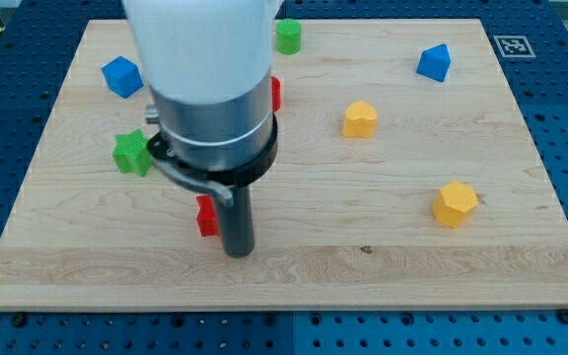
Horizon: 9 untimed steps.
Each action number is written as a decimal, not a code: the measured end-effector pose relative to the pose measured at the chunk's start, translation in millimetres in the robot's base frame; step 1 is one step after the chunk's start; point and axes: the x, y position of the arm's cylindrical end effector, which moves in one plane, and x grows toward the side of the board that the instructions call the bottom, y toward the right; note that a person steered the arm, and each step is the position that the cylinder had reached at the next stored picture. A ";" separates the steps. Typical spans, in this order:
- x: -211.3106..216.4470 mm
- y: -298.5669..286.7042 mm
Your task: Move red star to the yellow hexagon
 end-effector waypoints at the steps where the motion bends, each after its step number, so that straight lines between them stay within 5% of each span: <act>1: 7.9 -9.2; 9: -80.5 -78.0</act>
